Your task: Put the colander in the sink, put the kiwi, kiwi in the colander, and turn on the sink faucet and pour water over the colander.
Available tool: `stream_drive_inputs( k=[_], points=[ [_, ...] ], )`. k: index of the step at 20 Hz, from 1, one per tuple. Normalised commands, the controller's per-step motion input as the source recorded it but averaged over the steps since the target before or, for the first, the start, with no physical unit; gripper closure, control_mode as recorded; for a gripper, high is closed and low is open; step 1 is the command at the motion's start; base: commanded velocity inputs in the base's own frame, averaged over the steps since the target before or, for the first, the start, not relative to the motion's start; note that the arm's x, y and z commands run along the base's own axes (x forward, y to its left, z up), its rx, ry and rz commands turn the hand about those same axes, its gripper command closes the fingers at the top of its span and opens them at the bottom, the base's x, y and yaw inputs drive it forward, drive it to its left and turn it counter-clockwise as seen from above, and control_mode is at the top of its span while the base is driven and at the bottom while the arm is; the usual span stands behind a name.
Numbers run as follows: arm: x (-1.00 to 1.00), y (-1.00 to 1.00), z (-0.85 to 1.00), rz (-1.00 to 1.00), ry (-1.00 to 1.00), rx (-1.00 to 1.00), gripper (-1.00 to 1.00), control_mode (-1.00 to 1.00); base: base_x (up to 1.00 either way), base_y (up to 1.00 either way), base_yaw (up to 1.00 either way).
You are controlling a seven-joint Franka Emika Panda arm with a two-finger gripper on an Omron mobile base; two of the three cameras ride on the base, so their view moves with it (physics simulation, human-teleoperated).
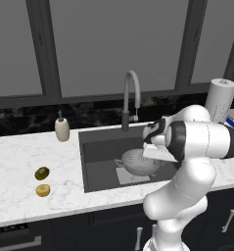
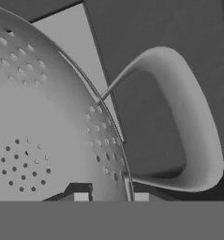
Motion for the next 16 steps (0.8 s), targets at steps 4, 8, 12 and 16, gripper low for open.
stream_drive_inputs(
  k=[4, 8, 12, 16],
  points=[
    [0.07, 0.0, -0.18, 0.0, 0.0, 0.0, 1.0, -1.0, 0.0, 0.0, 0.0],
    [0.06, 0.01, -0.2, 0.0, 0.0, 0.0, 1.0, -1.0, 0.0, 0.0, 0.0],
    [0.09, 0.02, -0.15, 0.0, 0.0, 0.0, 1.0, -1.0, 0.0, 0.0, 0.0],
    [0.16, 0.03, -0.16, 0.0, 0.0, 0.0, 1.0, -1.0, 0.0, 0.0, 0.0]
  ],
)
